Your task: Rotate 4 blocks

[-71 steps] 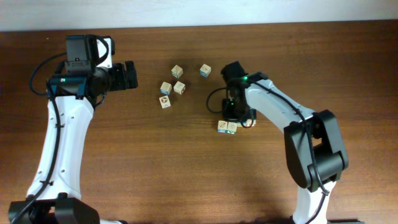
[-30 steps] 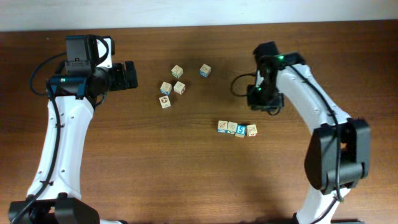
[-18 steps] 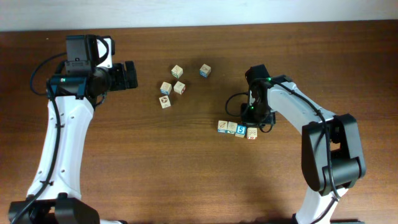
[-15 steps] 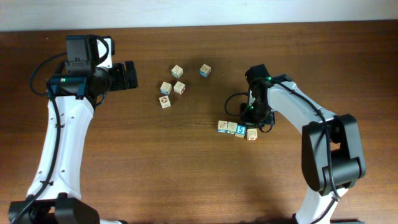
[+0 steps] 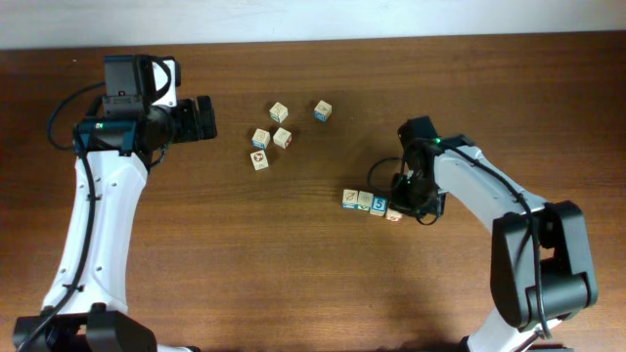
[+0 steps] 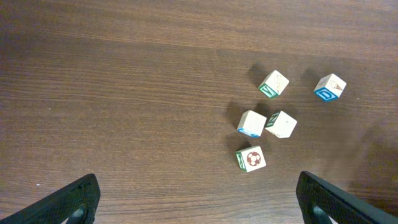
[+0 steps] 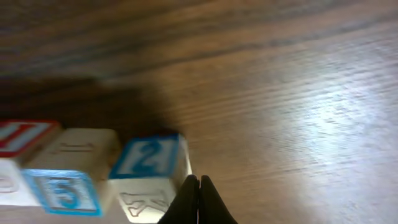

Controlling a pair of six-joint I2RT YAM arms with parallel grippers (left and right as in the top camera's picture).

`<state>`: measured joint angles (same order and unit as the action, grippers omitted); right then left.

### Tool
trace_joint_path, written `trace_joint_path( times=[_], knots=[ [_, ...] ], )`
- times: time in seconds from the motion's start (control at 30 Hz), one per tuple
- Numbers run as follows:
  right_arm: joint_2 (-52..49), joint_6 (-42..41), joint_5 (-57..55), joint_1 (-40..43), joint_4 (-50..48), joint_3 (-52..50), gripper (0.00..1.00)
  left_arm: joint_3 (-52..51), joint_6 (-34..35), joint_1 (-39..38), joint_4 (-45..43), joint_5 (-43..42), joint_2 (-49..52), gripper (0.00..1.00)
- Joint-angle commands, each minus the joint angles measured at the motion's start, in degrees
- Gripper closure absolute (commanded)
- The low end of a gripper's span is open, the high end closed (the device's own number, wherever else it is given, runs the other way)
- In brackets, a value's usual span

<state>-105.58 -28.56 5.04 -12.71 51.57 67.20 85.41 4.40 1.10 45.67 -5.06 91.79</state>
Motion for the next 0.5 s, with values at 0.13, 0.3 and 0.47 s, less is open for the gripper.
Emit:
trace_joint_path(
  times=[0.13,0.3,0.47],
  knots=[
    [0.11,-1.79,6.43,-5.77,-10.58,-0.57,0.96,0.98,0.76,-0.2,-0.09,0.39,0.13,0.01],
    [-0.09,0.5,7.87,-7.19,-17.99,-0.15,0.96,0.98,0.76,-0.2,-0.09,0.39,0.13,0.01],
    [3.85,-0.96,8.04,-8.83,-11.15,3.43,0.96,0.98,0.76,-0.2,-0.09,0.39,0.13,0.01]
  ],
)
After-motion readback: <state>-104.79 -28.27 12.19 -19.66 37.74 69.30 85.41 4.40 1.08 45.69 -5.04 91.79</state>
